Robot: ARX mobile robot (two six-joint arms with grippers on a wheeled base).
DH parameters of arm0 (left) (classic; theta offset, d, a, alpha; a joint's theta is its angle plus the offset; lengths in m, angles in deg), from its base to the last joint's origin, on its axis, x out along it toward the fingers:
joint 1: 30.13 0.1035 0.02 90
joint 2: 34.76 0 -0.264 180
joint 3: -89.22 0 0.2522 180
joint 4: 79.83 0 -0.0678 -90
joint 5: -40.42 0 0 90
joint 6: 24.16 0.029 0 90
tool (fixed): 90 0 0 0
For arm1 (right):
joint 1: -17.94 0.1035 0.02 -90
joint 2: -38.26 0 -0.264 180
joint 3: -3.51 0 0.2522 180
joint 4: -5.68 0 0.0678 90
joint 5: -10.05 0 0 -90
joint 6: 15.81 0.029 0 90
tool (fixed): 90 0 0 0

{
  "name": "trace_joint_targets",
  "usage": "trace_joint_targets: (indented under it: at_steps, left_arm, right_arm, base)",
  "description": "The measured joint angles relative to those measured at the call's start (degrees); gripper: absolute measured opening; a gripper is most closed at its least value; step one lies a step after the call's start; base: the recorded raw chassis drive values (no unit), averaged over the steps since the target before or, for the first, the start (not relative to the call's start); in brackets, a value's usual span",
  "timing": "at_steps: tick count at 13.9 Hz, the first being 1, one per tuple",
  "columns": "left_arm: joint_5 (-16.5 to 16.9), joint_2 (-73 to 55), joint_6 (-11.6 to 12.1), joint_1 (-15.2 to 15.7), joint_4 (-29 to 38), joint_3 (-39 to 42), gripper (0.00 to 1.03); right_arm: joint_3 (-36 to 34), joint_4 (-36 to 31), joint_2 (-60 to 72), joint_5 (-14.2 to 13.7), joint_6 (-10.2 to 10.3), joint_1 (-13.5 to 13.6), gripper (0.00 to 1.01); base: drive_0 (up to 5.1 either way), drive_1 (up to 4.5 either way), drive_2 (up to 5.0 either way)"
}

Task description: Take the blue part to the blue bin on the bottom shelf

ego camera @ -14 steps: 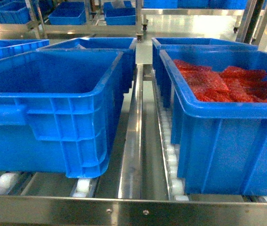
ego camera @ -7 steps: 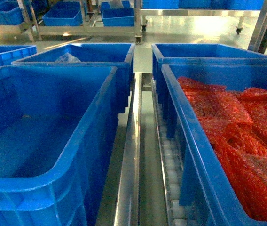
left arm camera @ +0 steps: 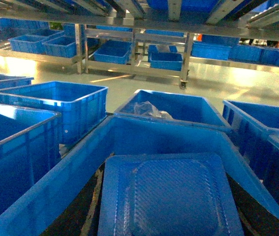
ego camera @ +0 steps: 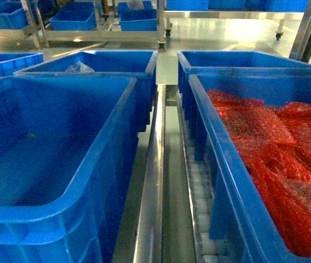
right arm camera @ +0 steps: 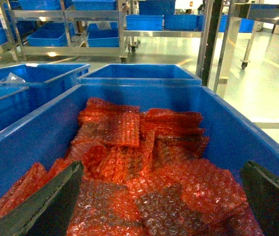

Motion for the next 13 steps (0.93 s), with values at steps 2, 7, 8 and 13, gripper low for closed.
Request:
trace_joint_targets:
  at_steps: [2,7,8,13]
  left_arm:
    - [0.0,0.0,0.0,0.0,0.0,0.0,0.43]
    - [0.0,0.0,0.0,0.0,0.0,0.0,0.43]
    - [0.0,0.0,0.0,0.0,0.0,0.0,0.43]
    - [0.0,0.0,0.0,0.0,0.0,0.0,0.43]
  right_arm:
    - [0.0,0.0,0.0,0.0,0.0,0.0,0.98]
    - [0.0,0.0,0.0,0.0,0.0,0.0,0.98]
    - [0.0,0.0,0.0,0.0,0.0,0.0,0.98]
    - [0.0,0.0,0.0,0.0,0.0,0.0,0.98]
  base:
    - [0.0,0.00,0.0]
    - [0.0,0.00,0.0]
    - [0.0,0.00,0.0]
    - [0.0,0.00,0.0]
